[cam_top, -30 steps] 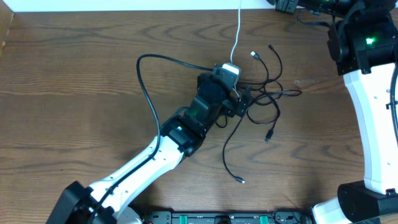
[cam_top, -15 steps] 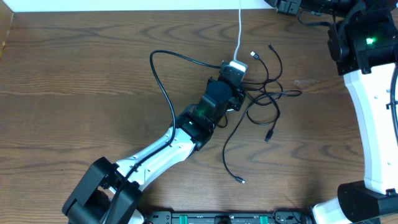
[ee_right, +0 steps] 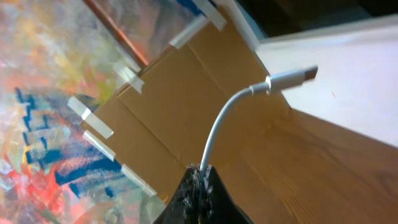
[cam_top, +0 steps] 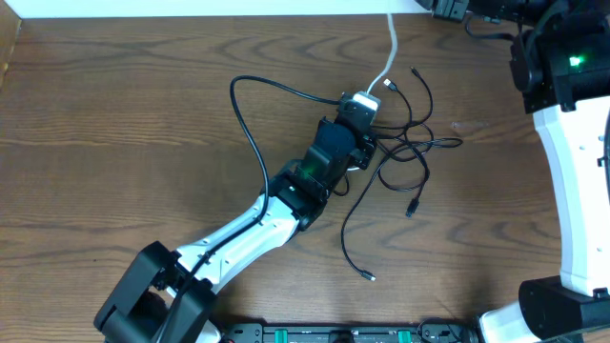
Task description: Untangle cables
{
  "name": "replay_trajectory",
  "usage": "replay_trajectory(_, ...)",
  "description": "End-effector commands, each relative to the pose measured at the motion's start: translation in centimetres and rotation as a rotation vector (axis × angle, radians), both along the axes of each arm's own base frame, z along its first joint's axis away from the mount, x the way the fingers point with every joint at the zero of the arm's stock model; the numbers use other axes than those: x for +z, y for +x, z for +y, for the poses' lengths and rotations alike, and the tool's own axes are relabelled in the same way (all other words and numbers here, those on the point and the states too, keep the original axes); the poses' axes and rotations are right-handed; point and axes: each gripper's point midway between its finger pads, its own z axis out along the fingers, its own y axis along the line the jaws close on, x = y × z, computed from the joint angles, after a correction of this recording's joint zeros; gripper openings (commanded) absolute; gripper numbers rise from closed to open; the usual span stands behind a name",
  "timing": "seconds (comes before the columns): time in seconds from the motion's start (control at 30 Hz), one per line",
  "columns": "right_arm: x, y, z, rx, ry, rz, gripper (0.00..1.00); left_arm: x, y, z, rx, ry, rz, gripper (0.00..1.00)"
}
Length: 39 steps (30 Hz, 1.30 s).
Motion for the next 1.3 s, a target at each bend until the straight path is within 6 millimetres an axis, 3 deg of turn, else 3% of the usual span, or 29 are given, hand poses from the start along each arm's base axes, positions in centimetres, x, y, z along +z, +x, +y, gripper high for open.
replay_trajectory(0.0, -0.1, 1.1, -2.1, -0.072, -0.022, -0.025, 0.01, 5.6, -0.8, 1.0, 0.010, -0.069, -0.103, 0.07)
replay_trajectory(0.27, -4.0, 6.0, -8.8, -0.387, -0.106, 0.095, 0.01, 17.3, -5.1, 4.5, 0.001, -0.250, -0.304, 0.07)
replay_trajectory(0.4, -7.2, 7.4, -11.1, -0.518, -0.203, 0.164, 0.01, 21.2, -7.1, 6.4, 0.002, -0.316, -0.379, 0.07)
replay_trajectory(0.53, -10.5, 7.6, -12.1, -0.578, -0.322, 0.207, 0.01, 24.2, -8.8, 7.8, 0.003, -0.352, -0.469, 0.07)
replay_trajectory(0.6, -11.8, 7.1, -12.0, -0.562, -0.378, 0.213, 0.04, 25.0, -9.1, 8.1, 0.005, -0.338, -0.511, 0.08)
replay_trajectory(0.77, -14.4, 5.8, -11.3, -0.504, -0.537, 0.166, 0.37, 24.9, -8.9, 8.1, 0.011, -0.333, -0.511, 0.07)
replay_trajectory(0.97, -17.5, 5.4, -13.4, -0.600, -0.690, 0.249, 0.74, 25.6, -8.6, 8.6, 0.031, -0.349, -0.542, 0.07)
replay_trajectory(1.1, -18.2, 4.5, -13.1, -0.542, -0.744, 0.223, 0.81, 26.9, -8.1, 10.3, 0.076, -0.373, -0.593, 0.08)
replay_trajectory(1.27, -19.4, 2.3, -9.9, -0.360, -0.817, 0.134, 0.84, 27.6, -7.3, 12.2, 0.130, -0.378, -0.629, 0.07)
